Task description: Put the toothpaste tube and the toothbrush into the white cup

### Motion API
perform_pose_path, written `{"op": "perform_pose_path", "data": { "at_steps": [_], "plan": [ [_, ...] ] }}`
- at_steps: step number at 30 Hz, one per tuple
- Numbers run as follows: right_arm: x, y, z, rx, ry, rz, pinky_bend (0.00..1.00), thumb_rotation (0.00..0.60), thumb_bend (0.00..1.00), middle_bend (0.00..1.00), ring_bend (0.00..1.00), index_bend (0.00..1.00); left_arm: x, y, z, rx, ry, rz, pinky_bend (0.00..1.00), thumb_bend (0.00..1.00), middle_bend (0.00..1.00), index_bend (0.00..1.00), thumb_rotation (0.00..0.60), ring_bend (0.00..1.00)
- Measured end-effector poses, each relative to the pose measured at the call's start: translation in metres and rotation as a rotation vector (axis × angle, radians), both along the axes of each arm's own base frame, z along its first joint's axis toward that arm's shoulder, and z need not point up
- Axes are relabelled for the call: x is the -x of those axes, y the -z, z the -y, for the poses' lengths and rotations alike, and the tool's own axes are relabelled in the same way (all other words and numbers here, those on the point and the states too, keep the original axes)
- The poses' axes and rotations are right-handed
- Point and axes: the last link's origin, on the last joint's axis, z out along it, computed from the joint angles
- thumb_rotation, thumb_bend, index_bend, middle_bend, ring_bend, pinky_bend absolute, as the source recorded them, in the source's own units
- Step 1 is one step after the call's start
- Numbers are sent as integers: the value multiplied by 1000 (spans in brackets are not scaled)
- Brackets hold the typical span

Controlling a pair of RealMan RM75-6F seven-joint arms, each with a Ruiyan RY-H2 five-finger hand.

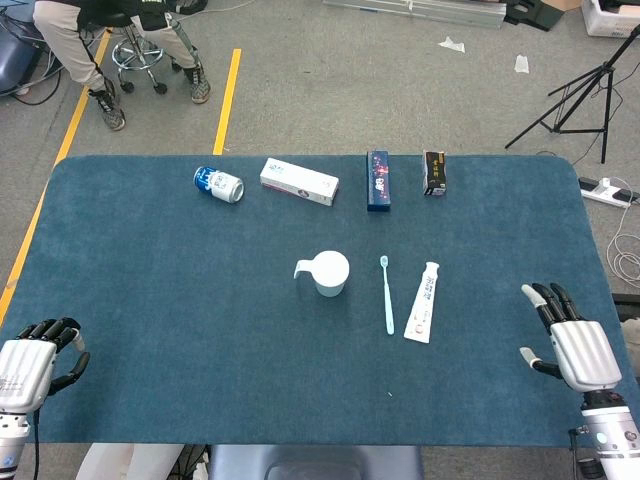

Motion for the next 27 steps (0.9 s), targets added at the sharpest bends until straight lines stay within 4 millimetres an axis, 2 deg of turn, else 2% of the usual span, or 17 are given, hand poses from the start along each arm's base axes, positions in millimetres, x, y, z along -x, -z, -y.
{"op": "perform_pose_path", "data": {
  "at_steps": [7, 16, 27],
  "plan": [
    [1, 2, 4, -9, -1, 6, 544, 600, 160, 133, 46, 123, -1, -2, 2, -11, -1, -2, 439, 321, 392, 568, 600, 365],
    [-9, 8, 12, -12, -79, 11, 413, 600, 159, 154, 47, 168, 2, -6, 2, -18, -20, 17, 439, 321, 392, 570, 600, 365],
    [-45, 12, 65, -134, -246, -165, 314, 600, 146, 110, 3, 185, 9, -9, -2, -20, -56, 19, 440, 320, 392, 574, 600, 365]
  ]
}}
